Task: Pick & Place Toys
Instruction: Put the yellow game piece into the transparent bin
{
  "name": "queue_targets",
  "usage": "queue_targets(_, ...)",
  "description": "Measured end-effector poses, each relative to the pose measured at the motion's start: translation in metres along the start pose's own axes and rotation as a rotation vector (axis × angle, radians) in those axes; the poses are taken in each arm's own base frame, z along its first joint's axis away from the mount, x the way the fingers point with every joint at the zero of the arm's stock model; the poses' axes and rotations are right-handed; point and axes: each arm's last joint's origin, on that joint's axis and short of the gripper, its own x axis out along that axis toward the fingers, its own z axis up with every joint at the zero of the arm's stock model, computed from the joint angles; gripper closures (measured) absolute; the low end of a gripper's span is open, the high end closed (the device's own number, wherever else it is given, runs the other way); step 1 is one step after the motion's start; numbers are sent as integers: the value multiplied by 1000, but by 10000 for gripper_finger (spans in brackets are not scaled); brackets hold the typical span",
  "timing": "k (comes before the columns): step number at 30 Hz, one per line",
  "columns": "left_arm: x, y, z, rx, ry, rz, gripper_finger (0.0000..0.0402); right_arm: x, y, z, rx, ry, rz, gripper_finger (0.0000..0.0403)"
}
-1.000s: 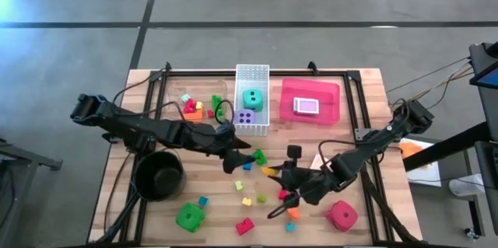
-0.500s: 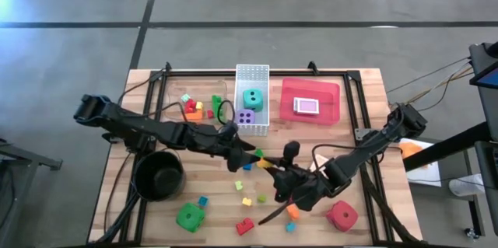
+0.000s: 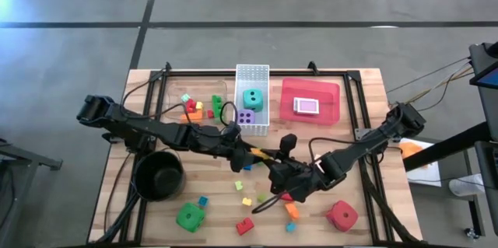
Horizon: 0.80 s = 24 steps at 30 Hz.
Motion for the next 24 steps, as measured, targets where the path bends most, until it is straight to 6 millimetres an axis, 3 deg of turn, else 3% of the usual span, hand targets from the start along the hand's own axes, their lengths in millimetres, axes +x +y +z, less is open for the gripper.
queue_targets(8, 1, 1, 1, 0, -5, 5, 44, 5, -6, 3, 7, 0, 8, 318)
queue_targets(24, 1, 3, 4, 7, -22, 18, 172, 10, -9, 3, 22, 2, 25, 318)
